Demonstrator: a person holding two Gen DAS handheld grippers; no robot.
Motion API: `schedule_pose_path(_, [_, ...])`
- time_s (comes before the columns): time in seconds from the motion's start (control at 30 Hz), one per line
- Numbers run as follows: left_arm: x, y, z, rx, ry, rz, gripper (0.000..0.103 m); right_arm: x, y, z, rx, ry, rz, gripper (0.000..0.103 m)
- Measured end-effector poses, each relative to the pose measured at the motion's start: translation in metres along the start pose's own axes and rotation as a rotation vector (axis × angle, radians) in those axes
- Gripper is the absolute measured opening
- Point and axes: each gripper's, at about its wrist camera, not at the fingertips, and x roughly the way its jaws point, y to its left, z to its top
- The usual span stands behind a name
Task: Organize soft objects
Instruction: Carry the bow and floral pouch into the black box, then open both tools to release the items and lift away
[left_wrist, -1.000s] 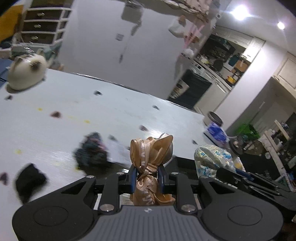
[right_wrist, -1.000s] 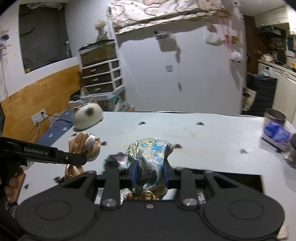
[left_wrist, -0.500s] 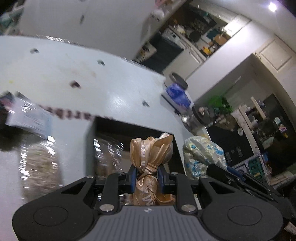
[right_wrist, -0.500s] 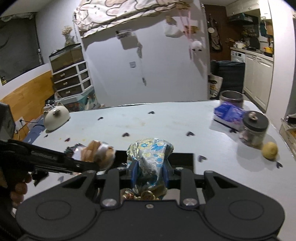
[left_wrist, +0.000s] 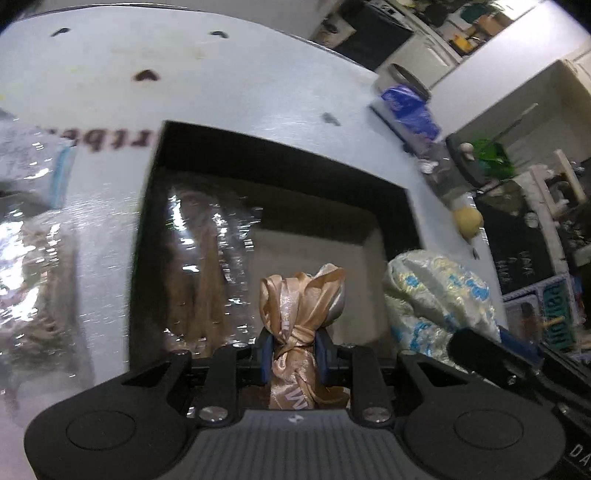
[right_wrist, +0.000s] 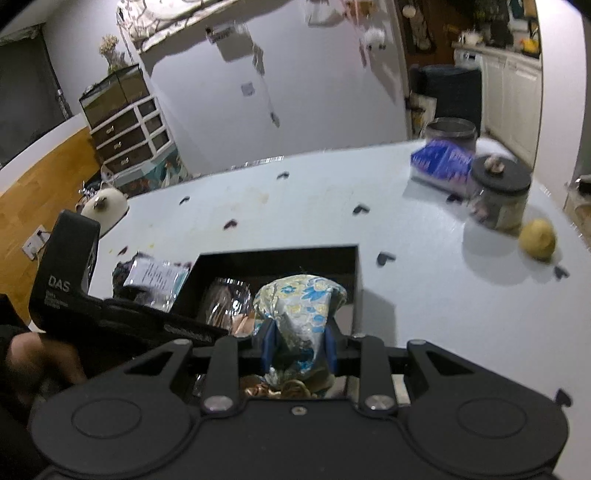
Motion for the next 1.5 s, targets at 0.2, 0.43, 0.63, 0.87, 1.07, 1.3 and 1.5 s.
schedule_pose_path(0.2, [-0.009,0.004,-0.002,-0.001,-0.023,0.008,0.026,0.025,0.01,-0.003,-0.038,0.082,0.024,0.029])
schedule_pose_path(0.43, [-0.027,0.001,-0.006,0.025,-0.055,-0.021,0.046,0.041,0.022,-0.008,-0.102,0.17,-0.024,0.039])
schedule_pose_path(0.63, [-0.04,-0.004,-0.007,0.071,-0.079,-0.027,0.044,0.03,0.024,-0.01,-0.117,0.177,-0.021,0.045])
schedule_pose_path(0.87, [-0.033,-0.007,-0.009,0.085,-0.033,-0.015,0.03,0.038,0.021,-0.01,-0.131,0.255,-0.016,0.007])
schedule_pose_path(1.07, [-0.037,-0.01,-0.014,0.09,-0.048,-0.001,0.029,0.052,0.024,-0.016,-0.156,0.308,-0.006,0.007])
schedule_pose_path(1.3, [-0.066,-0.025,-0.019,0.138,-0.138,0.032,0.029,0.017,0.015,-0.009,-0.117,0.195,0.038,0.014])
schedule_pose_path(1.5, [-0.089,-0.036,-0.025,0.168,-0.205,0.065,0.032,-0.014,0.006,-0.002,-0.094,0.073,0.037,0.022])
